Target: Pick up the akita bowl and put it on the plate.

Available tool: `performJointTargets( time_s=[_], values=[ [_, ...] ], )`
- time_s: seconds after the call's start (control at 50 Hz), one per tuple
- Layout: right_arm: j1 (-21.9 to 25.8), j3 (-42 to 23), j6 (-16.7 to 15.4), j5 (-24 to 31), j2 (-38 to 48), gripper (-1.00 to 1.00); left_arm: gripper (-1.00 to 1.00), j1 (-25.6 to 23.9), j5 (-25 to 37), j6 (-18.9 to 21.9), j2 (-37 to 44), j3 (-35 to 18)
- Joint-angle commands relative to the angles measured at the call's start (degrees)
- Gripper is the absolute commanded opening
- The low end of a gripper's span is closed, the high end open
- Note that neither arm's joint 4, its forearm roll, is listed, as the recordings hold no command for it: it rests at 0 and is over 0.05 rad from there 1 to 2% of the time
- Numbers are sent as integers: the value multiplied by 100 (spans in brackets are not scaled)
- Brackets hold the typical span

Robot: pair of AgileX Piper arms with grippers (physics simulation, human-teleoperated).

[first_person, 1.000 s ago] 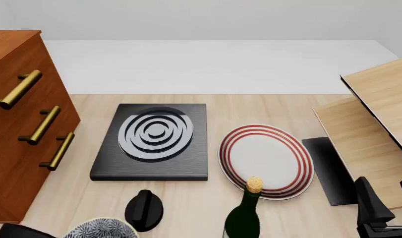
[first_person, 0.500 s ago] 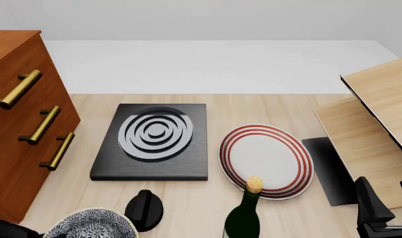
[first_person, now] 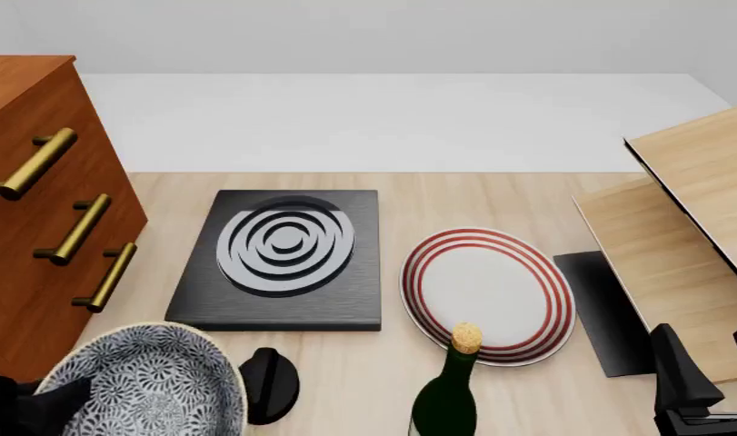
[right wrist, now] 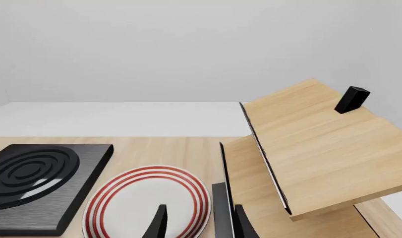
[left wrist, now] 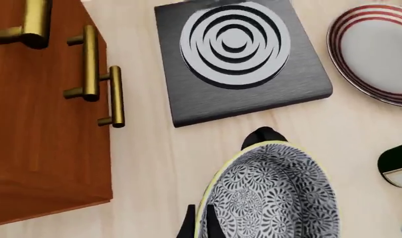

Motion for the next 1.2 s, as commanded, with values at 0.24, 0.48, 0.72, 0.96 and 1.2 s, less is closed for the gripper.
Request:
performJointTargets(
  time_s=[0.24, 0.48, 0.72, 0.96, 1.2],
  values=[
    [1, 0, 0, 0, 0, 100, -100, 226, -826, -82, 845, -1099],
    [2, 0, -2, 0, -1, 100, -100, 144, -1473, -187, 1742, -2066],
    [1, 0, -1, 0, 0, 100, -100, -222, -2198, -335, 2622, -2592],
    [0, 0, 1, 0, 0, 100, -100, -644, -3067, -597, 3531, -2814],
    [1, 0, 2, 0, 1, 100, -100, -1308, -3966, -1109, 4559, -2989]
  ],
)
